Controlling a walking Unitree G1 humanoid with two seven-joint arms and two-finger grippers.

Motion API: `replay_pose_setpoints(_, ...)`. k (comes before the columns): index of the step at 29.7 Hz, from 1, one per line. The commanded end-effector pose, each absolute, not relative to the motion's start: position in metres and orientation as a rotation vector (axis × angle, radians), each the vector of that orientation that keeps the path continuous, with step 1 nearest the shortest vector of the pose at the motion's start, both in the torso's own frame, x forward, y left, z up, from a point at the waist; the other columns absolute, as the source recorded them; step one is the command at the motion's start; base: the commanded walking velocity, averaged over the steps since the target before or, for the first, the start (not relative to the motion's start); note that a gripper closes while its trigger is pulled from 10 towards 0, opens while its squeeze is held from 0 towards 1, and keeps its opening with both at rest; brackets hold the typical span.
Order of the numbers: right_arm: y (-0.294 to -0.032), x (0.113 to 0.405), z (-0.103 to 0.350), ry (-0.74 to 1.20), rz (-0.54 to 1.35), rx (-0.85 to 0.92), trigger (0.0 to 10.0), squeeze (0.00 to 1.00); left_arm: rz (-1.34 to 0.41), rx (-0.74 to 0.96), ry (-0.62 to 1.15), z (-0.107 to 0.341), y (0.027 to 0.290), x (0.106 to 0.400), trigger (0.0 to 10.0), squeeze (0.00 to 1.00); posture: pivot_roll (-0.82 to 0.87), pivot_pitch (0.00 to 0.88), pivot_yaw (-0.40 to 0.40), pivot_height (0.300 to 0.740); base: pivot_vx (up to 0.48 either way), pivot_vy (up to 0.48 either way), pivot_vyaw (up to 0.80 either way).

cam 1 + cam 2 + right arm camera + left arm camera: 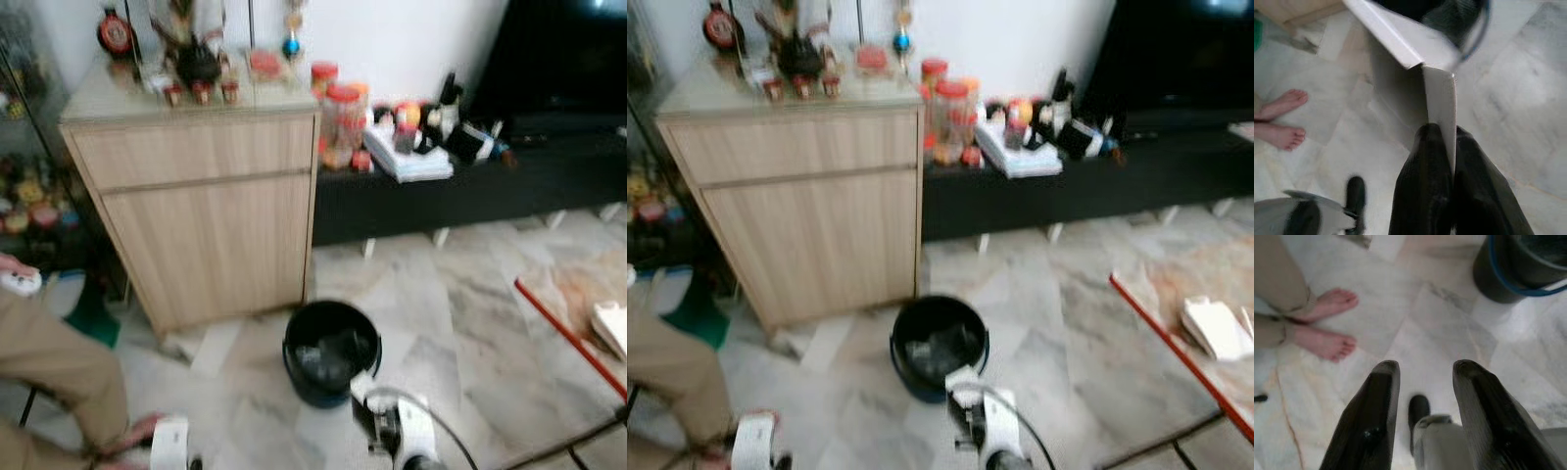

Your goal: Picking trash to rubbish bin

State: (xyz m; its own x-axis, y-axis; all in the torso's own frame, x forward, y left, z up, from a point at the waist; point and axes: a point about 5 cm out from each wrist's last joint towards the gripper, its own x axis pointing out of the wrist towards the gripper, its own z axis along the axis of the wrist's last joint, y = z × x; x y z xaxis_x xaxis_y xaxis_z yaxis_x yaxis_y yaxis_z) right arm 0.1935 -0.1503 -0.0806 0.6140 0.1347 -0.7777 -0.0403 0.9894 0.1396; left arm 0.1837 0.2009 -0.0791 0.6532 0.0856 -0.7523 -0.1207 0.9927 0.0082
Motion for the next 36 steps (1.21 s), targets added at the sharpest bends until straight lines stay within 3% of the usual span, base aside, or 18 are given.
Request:
replay_pose_setpoints(1, -0.1553, 0.1949, -0.0797, 0.9, 0.087, 0.1, 10.0, 0.0, 0.112, -0.051, 0.862, -0.0804, 0.1975, 0.1826, 10.0, 0.0, 0.05, 0.0, -0.045, 0.74, 0.281, 0.0, 0.0)
replay_pose_setpoints(36, -0.1507, 0.1926, -0.0805, 0.899, 0.129, 0.123, 10.0, 0.0, 0.093, -0.043, 0.858, -0.0798, 0.1964, 0.1838, 10.0, 0.0, 0.04, 0.0, -0.04, 0.74, 0.278, 0.0, 0.0)
